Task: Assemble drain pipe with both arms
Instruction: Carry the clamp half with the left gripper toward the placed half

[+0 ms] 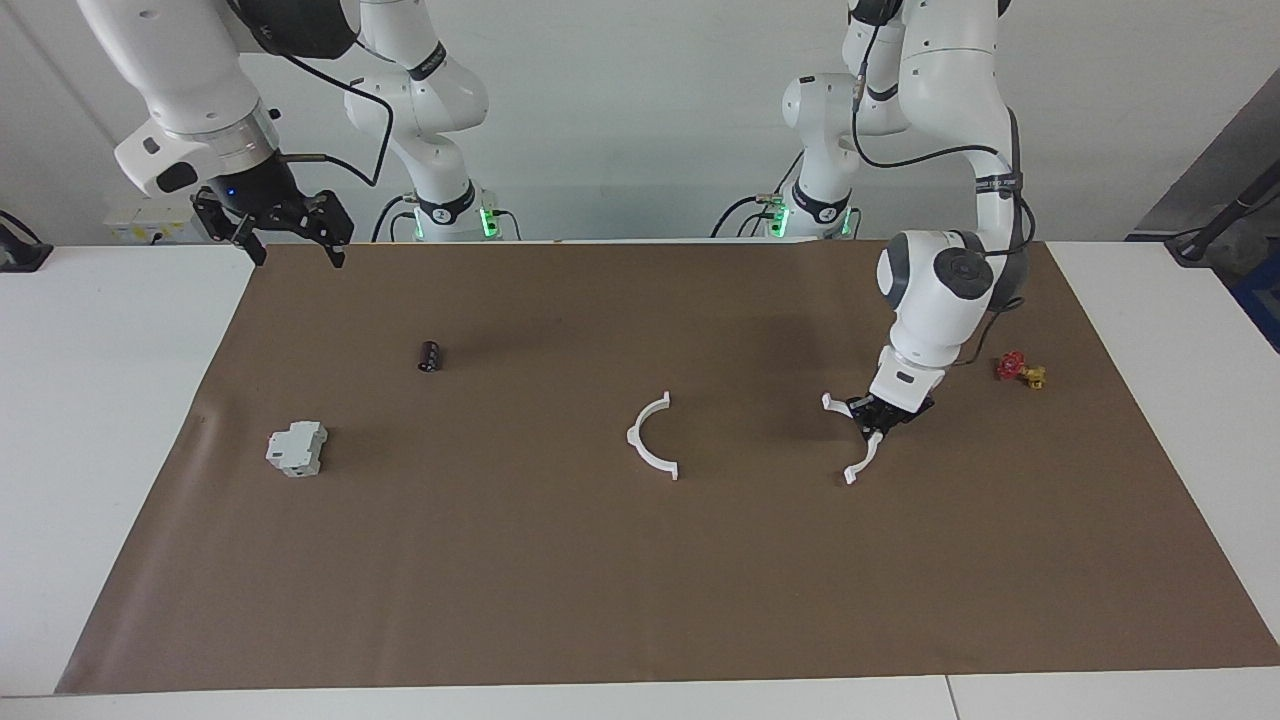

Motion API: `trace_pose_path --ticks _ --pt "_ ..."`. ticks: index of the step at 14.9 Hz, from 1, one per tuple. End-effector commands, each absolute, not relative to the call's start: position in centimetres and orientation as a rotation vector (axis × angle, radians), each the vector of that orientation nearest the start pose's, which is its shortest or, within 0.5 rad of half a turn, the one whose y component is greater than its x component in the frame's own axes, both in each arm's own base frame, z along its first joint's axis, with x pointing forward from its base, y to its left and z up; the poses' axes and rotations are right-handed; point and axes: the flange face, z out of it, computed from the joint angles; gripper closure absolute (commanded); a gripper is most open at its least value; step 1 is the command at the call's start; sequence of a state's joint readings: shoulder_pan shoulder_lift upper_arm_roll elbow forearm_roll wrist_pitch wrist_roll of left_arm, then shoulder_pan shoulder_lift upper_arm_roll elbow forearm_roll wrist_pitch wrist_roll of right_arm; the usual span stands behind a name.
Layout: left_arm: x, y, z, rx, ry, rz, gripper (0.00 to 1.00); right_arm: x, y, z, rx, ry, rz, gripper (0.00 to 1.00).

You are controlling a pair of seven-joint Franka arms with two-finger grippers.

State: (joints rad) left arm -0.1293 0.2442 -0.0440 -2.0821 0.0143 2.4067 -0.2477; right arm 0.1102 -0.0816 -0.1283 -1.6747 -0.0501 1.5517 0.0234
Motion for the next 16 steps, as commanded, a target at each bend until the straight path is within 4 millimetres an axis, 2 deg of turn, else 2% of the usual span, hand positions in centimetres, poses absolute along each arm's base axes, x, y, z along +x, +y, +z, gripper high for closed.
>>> trace_pose_path --ticks 1,3,6,10,11,14,16 --pt "58.4 -10.9 36.2 -3.133 -0.11 -0.055 1.0 52.0 -2.1 62.2 -3.171 0.04 0.063 0.0" --pt "58.8 -11.1 39.5 -3.126 -0.108 -0.015 1.0 52.0 -2.1 62.2 -3.171 0.043 0.063 0.0" --pt "58.7 -11.3 40.8 -3.124 -0.109 -0.004 1.0 52.0 -2.1 62.1 -3.171 0.043 0.065 0.0" --pt "58.3 -13.0 40.6 -3.127 -0.123 -0.02 1.0 52.0 -2.1 62.2 -3.171 0.04 0.063 0.0" --pt "58.1 -14.2 40.6 -3.129 -0.135 -0.032 1.0 52.0 -2.1 62.2 -3.171 0.04 0.063 0.0" --pt "57.7 -16.0 40.6 -3.132 -0.162 -0.046 1.0 52.0 -2.1 62.2 -3.171 0.04 0.063 0.0" --pt "57.3 -17.2 39.9 -3.142 -0.183 -0.094 1.0 52.0 -2.1 62.2 -3.171 0.04 0.063 0.0"
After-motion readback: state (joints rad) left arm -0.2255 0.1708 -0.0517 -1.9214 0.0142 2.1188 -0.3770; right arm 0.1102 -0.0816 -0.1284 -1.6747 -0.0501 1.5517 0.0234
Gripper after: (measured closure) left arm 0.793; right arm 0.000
